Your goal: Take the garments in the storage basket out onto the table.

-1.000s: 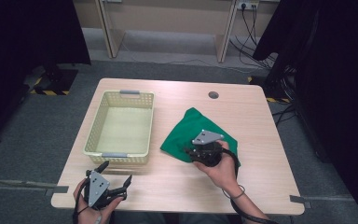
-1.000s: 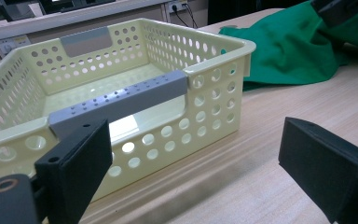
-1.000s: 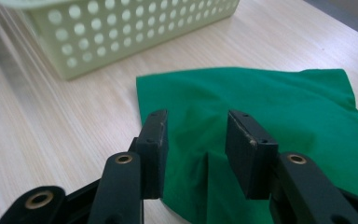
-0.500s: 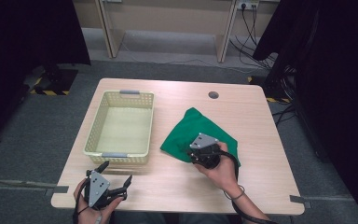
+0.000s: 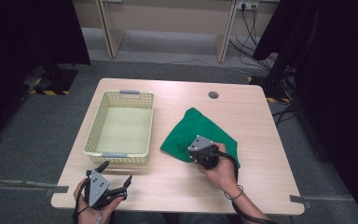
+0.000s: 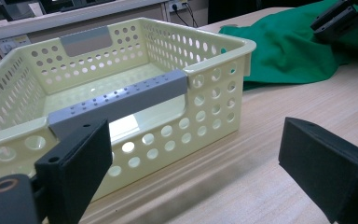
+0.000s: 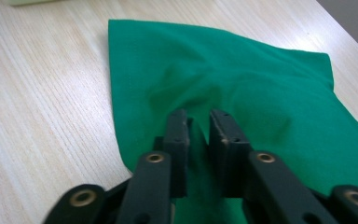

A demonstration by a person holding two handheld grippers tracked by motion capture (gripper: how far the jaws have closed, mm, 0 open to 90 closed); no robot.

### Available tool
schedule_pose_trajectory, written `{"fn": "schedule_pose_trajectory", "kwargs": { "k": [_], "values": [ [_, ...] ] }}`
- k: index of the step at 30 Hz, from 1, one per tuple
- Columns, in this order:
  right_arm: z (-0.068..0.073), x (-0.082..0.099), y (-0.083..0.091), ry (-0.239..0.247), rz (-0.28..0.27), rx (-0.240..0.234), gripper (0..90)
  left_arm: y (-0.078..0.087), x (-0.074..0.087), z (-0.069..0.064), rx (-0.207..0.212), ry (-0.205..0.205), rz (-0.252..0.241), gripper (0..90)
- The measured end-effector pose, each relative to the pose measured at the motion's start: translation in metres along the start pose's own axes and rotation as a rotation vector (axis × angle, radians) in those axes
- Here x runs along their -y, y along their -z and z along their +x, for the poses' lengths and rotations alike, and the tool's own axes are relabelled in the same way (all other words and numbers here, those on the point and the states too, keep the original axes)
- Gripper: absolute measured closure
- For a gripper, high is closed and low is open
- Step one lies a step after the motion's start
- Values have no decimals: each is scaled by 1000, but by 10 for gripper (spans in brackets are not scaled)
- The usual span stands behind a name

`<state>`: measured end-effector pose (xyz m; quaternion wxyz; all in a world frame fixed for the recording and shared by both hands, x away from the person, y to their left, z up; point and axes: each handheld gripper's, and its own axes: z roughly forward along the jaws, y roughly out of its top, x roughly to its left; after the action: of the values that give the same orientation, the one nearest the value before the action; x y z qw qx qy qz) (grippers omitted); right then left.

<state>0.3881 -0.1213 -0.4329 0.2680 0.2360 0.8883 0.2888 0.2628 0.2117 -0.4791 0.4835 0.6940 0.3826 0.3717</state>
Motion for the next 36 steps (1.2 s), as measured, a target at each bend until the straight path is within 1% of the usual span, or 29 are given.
{"fn": "schedule_pose_trajectory", "kwargs": {
  "k": [3,7,12,16,19,20,24,30,32,33,36],
  "values": [
    [-1,0,-1,-17,17,-8,864,0,0,0,-1,0,0,86],
    [-2,-1,0,-26,27,-17,883,0,0,0,0,1,1,86],
    [-5,-7,9,-49,-11,-23,888,0,0,0,0,0,1,86],
    [-12,-15,20,-66,-51,-17,889,0,0,0,-1,-1,1,86],
    [-20,-22,30,-87,-87,-20,889,0,0,0,0,1,1,85],
    [-24,-25,34,-95,-102,-17,889,0,0,0,0,-2,2,86],
    [-36,-34,46,-111,-135,1,889,0,0,1,1,-4,2,86],
    [-53,-42,59,-144,-173,31,889,0,0,0,2,-2,2,85],
    [-55,-43,60,-148,-176,37,890,0,0,0,2,-2,2,85],
    [-61,-45,63,-168,-188,51,890,0,0,0,2,-3,2,86],
    [-71,-47,68,-195,-203,71,889,0,0,0,3,-3,2,86]
  ]
}}
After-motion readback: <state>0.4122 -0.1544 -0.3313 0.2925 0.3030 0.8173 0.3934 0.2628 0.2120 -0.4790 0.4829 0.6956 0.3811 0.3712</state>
